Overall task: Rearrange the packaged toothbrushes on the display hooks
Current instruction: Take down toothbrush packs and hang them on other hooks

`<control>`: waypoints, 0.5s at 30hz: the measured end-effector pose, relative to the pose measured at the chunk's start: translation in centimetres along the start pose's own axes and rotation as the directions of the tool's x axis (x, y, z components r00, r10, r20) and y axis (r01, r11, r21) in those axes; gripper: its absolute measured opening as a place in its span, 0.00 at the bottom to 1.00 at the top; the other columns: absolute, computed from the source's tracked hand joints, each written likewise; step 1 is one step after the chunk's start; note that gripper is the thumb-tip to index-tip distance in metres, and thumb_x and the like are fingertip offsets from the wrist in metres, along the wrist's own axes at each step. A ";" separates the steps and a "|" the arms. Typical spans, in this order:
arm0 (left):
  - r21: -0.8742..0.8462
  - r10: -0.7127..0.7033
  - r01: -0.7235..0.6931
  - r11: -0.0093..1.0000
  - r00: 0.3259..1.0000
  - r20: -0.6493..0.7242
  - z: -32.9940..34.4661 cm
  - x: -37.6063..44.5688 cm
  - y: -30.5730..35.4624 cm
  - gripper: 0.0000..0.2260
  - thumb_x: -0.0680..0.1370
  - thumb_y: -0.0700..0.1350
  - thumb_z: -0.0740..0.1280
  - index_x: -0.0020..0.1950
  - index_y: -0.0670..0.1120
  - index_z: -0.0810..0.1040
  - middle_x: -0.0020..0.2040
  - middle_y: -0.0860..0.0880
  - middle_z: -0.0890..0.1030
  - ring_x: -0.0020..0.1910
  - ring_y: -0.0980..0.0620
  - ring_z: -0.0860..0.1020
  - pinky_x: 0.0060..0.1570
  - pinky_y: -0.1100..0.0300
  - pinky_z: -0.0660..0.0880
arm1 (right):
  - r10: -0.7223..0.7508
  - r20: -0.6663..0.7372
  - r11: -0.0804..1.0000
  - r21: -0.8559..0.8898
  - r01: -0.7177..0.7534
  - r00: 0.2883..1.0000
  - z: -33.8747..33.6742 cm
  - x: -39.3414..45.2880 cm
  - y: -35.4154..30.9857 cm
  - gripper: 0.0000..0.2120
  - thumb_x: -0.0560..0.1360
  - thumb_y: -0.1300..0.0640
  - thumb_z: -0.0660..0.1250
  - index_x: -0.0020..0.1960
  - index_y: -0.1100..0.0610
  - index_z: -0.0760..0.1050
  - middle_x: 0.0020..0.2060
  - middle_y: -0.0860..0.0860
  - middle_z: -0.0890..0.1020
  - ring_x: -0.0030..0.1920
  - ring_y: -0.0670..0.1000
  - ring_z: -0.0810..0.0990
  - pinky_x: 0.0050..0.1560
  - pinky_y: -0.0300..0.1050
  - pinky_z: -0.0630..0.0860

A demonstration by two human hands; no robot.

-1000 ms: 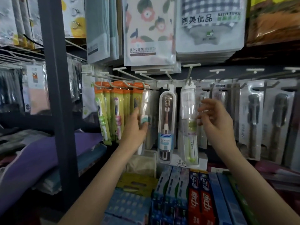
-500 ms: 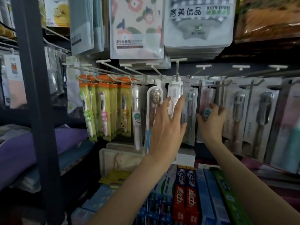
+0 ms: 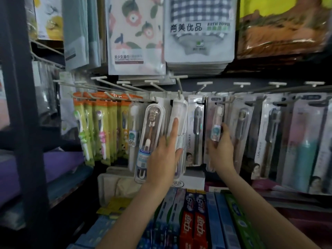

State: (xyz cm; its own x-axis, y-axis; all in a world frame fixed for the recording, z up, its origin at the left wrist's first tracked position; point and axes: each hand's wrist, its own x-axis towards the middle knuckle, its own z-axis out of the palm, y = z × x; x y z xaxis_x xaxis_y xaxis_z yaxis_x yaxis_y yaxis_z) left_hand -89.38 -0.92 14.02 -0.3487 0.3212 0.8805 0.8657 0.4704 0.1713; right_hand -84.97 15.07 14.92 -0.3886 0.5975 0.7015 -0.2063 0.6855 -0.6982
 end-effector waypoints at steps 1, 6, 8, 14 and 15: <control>0.003 -0.008 0.008 1.000 1.000 0.004 -0.1 -0.1 0.0 0.40 0.76 0.47 0.66 0.74 0.58 0.37 0.51 0.44 0.76 0.34 0.48 0.76 0.28 0.56 0.75 | 0.014 -0.008 1.000 0.021 -0.014 1.000 -0.3 -0.2 -0.2 0.28 0.76 0.62 0.63 0.73 0.55 0.57 0.63 0.58 0.74 0.58 0.57 0.76 0.58 0.57 0.75; -0.001 -0.071 0.071 0.997 0.997 0.012 -0.1 -0.4 0.6 0.40 0.77 0.48 0.65 0.72 0.59 0.36 0.49 0.46 0.75 0.30 0.51 0.72 0.24 0.60 0.70 | -0.025 0.000 0.986 -0.166 0.024 1.000 -3.2 0.3 -0.7 0.28 0.77 0.65 0.61 0.74 0.55 0.58 0.61 0.60 0.74 0.56 0.59 0.76 0.52 0.46 0.73; -0.006 -0.087 0.087 0.996 0.996 0.012 0.2 -0.5 0.8 0.39 0.77 0.49 0.65 0.73 0.59 0.36 0.48 0.46 0.75 0.29 0.51 0.71 0.23 0.60 0.68 | -0.082 0.061 0.928 -0.358 0.098 0.995 -4.9 0.8 -1.0 0.29 0.76 0.68 0.60 0.74 0.54 0.57 0.61 0.62 0.72 0.54 0.60 0.75 0.45 0.44 0.71; -0.003 -0.123 0.124 0.992 0.992 0.030 0.2 -0.6 1.6 0.36 0.78 0.50 0.62 0.72 0.57 0.36 0.49 0.46 0.73 0.29 0.53 0.66 0.23 0.65 0.58 | -0.090 0.231 0.656 -0.718 0.232 0.969 -9.1 3.1 -2.6 0.31 0.75 0.69 0.59 0.75 0.53 0.55 0.66 0.60 0.68 0.54 0.63 0.75 0.39 0.49 0.71; -0.010 -0.129 0.129 0.992 0.991 0.036 0.2 -0.6 1.7 0.36 0.78 0.50 0.62 0.72 0.57 0.36 0.50 0.45 0.73 0.29 0.53 0.65 0.23 0.64 0.58 | -0.082 0.234 0.654 -0.721 0.229 0.969 -9.2 3.1 -2.7 0.31 0.75 0.69 0.59 0.75 0.53 0.54 0.65 0.60 0.68 0.55 0.63 0.75 0.41 0.50 0.72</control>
State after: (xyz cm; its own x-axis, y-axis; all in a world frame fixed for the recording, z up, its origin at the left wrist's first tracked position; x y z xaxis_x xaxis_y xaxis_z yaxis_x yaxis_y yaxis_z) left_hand -87.79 -0.14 13.69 -0.4699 0.2875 0.8346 0.8171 0.4995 0.2879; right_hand -77.37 18.88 20.30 -0.5694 0.4255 0.7034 0.4236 0.8852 -0.1925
